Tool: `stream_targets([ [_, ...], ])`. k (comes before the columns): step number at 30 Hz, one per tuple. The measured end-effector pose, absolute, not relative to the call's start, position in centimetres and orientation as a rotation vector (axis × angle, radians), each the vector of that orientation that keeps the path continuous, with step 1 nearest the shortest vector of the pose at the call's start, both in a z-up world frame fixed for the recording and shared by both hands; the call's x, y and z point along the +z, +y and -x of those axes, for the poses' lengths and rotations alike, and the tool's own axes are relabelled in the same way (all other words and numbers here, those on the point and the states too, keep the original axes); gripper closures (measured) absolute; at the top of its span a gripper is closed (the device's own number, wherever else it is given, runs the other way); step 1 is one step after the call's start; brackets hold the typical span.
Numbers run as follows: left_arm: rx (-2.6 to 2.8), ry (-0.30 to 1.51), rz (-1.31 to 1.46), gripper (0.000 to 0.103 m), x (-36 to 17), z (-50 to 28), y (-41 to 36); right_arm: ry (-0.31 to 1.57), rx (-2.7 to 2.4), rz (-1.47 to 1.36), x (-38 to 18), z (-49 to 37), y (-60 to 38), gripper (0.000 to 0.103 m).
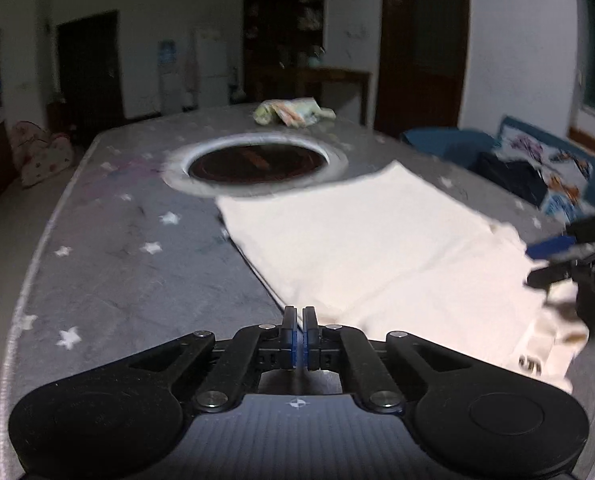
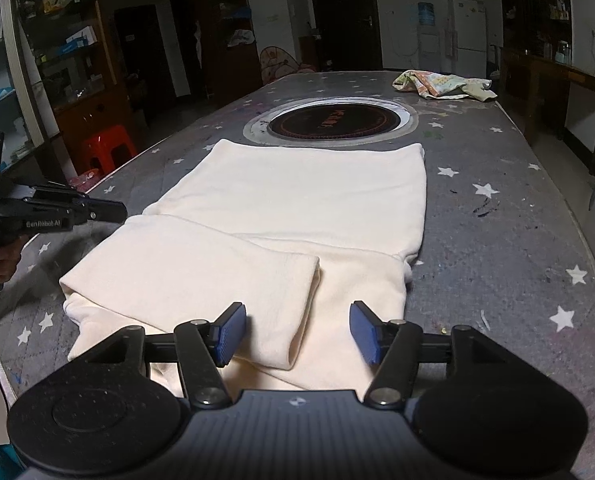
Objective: Fold clothes
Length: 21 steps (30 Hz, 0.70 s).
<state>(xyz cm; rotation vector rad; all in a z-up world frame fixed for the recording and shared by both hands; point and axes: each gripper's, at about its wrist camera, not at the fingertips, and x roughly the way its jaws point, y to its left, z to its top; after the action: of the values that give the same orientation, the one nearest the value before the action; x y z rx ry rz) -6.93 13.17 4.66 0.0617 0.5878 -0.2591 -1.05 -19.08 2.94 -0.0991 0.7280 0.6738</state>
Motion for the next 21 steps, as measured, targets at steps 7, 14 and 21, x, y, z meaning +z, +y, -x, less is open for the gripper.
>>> stream_targets([
  [7,-0.364,0.578,-0.081,0.1,4.6,7.9,9.9,0.676,0.692,0.097,4.1,0.9,-18.3,0.052],
  [14,-0.318,0.65,-0.032,0.097,2.5,7.7,10.7,0.683,0.73,0.135,3.4,0.5,-16.8,0.066],
  [21,-0.302,0.609,-0.012,0.097,4.2,8.6,10.9,0.66,0.704,0.151,4.2,0.2,-17.1,0.071],
])
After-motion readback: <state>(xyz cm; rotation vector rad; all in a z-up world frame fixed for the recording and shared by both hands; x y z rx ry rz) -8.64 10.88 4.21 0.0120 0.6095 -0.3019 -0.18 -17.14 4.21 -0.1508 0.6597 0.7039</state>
